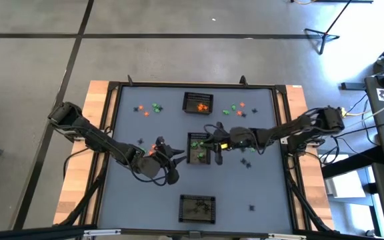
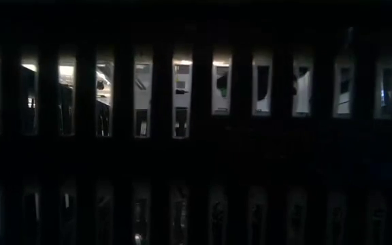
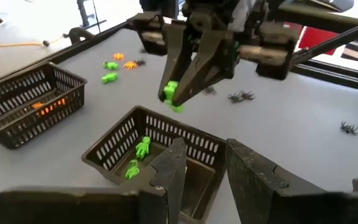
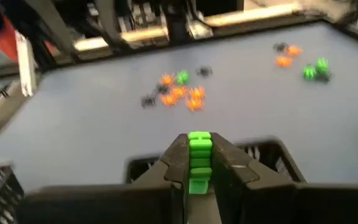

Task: Sort Halloween decoration
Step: Put the green skeleton toy into the center black bin, then put the orange spider toy into the top black bin

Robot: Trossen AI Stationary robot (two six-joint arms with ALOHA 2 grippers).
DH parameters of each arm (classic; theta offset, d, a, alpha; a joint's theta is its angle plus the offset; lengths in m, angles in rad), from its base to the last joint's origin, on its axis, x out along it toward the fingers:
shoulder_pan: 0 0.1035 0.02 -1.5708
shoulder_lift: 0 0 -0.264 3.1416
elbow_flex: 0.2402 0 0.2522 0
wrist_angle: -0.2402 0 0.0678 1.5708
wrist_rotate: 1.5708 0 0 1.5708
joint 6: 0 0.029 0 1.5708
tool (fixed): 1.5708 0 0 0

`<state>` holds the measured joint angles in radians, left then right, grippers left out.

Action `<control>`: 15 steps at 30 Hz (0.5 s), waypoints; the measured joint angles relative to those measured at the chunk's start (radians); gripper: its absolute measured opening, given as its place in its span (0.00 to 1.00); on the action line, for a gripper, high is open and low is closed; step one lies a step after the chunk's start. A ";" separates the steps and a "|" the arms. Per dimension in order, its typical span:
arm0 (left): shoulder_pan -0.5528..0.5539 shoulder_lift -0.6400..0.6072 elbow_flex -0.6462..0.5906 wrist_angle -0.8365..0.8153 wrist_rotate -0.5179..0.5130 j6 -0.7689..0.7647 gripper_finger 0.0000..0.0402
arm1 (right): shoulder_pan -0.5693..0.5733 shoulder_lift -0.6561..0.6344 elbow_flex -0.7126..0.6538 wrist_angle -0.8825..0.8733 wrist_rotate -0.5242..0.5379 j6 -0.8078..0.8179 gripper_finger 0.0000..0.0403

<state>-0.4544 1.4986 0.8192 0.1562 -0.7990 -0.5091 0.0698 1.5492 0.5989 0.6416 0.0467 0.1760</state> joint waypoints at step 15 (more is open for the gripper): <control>0.087 -0.003 0.000 -0.219 0.145 -0.071 0.27 | -0.005 0.048 0.002 0.095 -0.043 -0.030 0.34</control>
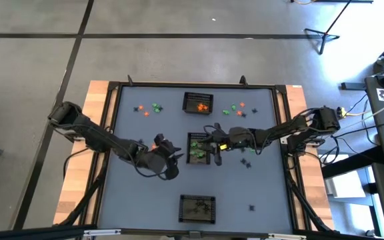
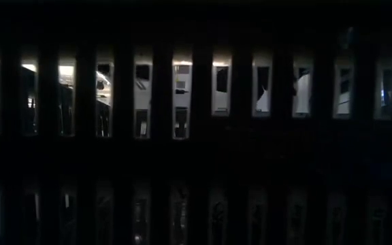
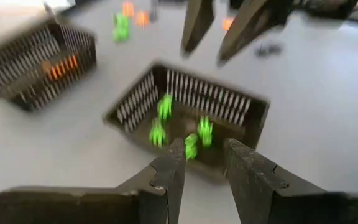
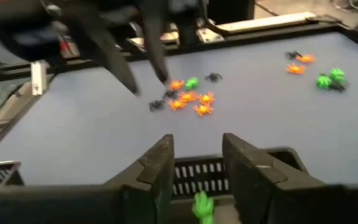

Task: Sort Halloween decoration
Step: Put the orange spider toy into the top black bin

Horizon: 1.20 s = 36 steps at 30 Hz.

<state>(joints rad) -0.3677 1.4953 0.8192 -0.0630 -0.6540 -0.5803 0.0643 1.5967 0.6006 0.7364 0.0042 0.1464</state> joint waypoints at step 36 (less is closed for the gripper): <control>0.357 -0.006 0.000 -0.605 0.512 -0.047 0.27 | 0.001 0.000 0.000 -0.004 -0.111 -0.025 0.33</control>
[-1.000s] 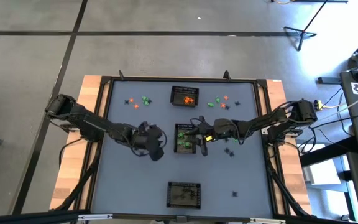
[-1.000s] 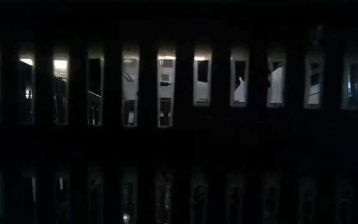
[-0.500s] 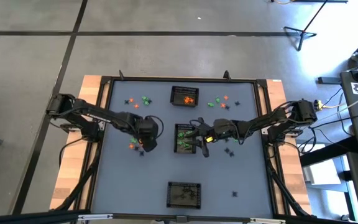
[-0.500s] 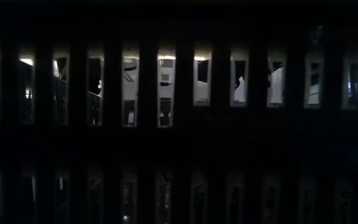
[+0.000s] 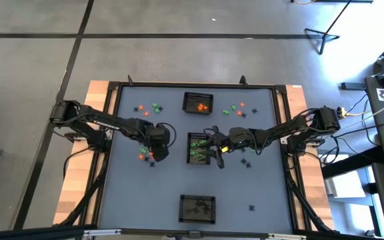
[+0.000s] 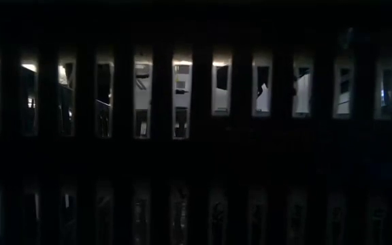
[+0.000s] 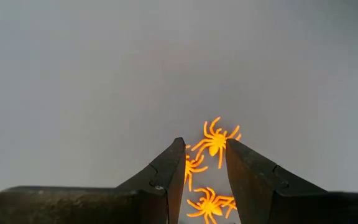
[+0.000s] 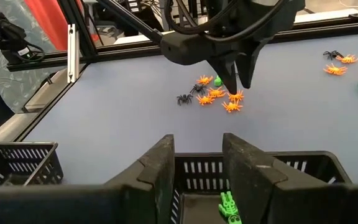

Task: Sort Halloween decoration
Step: Put the orange spider toy into the top black bin

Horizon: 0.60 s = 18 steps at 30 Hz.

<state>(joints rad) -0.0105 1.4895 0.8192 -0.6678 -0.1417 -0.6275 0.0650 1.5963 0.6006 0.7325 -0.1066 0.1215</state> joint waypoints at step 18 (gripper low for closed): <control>-0.001 0.000 0.000 0.128 -0.040 0.088 0.27 | 0.000 0.000 0.000 0.024 0.000 -0.034 0.33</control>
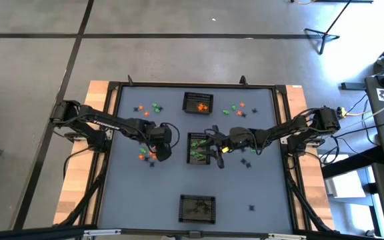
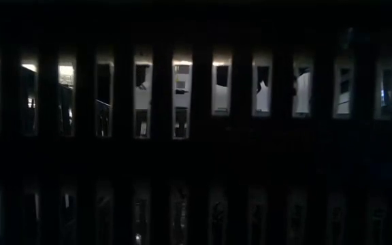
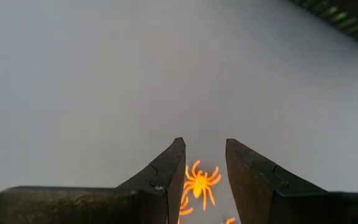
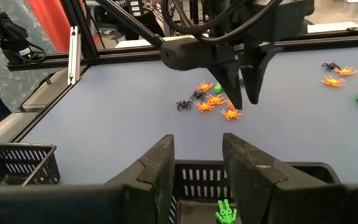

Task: Sort Halloween decoration
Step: Put the orange spider toy into the top black bin

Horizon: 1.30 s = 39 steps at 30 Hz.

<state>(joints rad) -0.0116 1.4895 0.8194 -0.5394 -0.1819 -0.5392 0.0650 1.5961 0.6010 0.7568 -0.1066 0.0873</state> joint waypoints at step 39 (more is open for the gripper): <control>-0.004 0.001 0.003 0.023 -0.168 0.005 0.27 | 0.000 0.000 0.000 0.041 -0.043 0.061 0.33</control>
<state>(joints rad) -0.0154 1.4902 0.8227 -0.5162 -0.3500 -0.5345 0.0648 1.5959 0.6013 0.7973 -0.1493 0.1483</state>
